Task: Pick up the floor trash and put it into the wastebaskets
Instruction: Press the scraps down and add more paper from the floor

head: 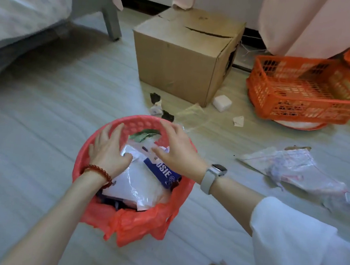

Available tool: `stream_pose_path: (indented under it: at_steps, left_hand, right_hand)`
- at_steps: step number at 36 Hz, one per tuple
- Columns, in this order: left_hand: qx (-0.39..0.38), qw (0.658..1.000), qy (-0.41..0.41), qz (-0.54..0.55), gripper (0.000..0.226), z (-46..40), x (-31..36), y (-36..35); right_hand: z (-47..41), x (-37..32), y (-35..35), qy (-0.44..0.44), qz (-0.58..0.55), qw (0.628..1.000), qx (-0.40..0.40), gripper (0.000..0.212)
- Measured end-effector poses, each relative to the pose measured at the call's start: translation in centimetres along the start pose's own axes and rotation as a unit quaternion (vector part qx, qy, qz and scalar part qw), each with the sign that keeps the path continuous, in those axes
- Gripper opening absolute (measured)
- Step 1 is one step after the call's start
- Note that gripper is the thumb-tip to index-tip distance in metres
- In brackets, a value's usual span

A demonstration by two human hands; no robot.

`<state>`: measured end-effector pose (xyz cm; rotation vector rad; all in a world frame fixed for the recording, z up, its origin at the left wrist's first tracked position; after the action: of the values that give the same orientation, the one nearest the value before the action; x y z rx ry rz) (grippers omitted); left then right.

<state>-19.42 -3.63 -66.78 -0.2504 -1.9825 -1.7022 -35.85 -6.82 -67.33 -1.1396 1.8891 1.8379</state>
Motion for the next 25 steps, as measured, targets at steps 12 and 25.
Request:
stream_pose_path:
  at_steps: [12,25]
  left_hand:
    - [-0.301,0.896,-0.036,-0.323,0.063,2.9,-4.8,-7.1]
    - [-0.038,0.989,-0.003,-0.144,0.031,-0.4,0.6,-2.3]
  right_hand:
    - [3.7,2.5,-8.5,0.001,0.282,0.894,-0.349,0.078]
    - [2.4,-1.1,-1.6,0.117,0.233,0.921,-0.290,0.068]
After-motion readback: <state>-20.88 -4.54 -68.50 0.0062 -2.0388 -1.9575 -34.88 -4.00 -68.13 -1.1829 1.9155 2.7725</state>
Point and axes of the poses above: each hand's wrist, its own z-axis away from the middle knuckle, its own y-axis out of the back of the hand, x = y × z, the point moved 5 cm from there along -z, towards the middle knuckle, and after that the axes turned 7 degrees about x, right-handed, at the moved point
